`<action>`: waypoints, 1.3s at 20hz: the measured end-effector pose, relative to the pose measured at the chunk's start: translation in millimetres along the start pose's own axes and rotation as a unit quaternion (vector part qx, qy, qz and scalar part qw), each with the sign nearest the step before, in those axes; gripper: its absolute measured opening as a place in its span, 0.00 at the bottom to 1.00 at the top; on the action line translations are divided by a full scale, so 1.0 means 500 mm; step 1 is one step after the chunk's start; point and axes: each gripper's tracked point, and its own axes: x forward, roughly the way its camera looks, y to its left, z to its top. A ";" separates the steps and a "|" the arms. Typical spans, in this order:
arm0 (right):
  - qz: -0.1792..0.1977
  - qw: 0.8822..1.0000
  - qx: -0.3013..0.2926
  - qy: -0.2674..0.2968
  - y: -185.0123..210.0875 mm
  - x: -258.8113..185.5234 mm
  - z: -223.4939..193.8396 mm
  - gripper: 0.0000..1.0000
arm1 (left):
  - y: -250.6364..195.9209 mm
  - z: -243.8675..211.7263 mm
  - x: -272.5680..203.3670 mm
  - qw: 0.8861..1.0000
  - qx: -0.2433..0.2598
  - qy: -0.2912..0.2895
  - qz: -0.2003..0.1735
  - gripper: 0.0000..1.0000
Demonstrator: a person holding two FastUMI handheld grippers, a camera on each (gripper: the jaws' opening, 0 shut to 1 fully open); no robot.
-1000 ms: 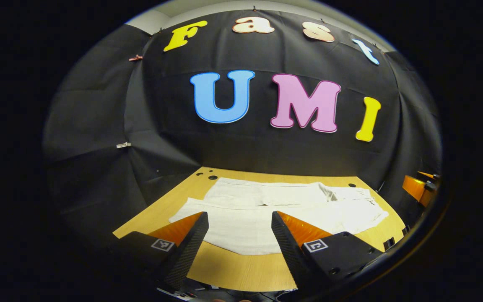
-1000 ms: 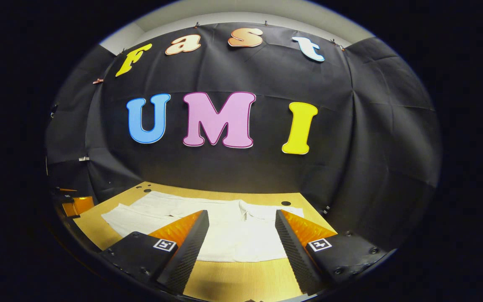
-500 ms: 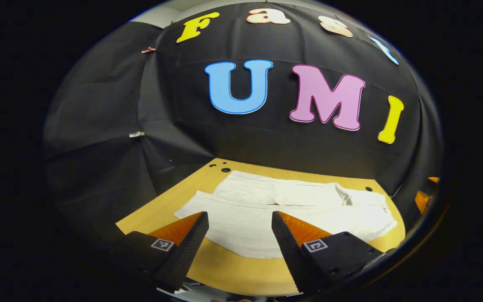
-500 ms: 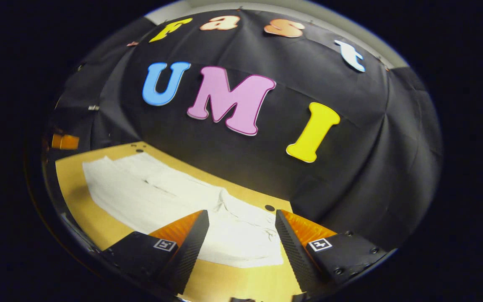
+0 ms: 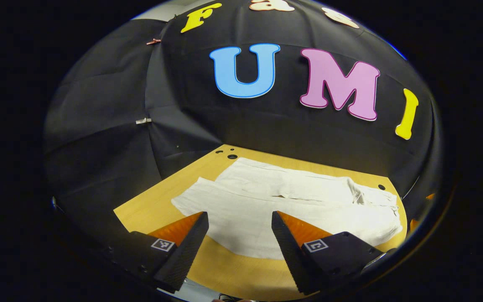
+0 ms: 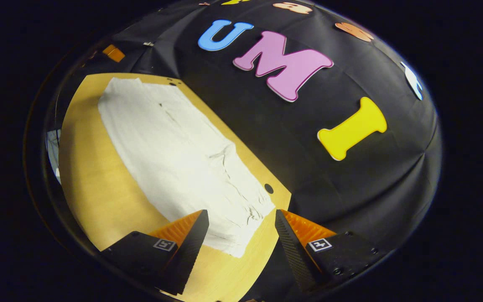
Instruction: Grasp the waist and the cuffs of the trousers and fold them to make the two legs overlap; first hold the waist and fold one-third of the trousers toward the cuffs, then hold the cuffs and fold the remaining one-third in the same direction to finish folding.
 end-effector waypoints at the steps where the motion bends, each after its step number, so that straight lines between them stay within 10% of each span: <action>1: 0.015 1.000 -0.019 0.011 0.003 0.013 -0.027 0.98 | 0.004 -0.005 0.007 1.000 -0.003 0.005 0.009 0.96; 12: 0.112 0.971 -0.184 0.107 0.014 0.129 -0.307 0.98 | 0.032 -0.065 0.000 0.995 -0.019 0.059 0.074 0.96; 21: 0.088 0.974 -0.185 0.092 0.000 0.228 -0.275 0.90 | 0.038 -0.073 0.007 0.993 0.013 0.074 0.089 0.96; 26: 0.101 0.967 -0.206 0.108 0.022 0.244 -0.281 0.53 | 0.051 -0.077 0.016 0.991 0.051 0.079 0.092 0.98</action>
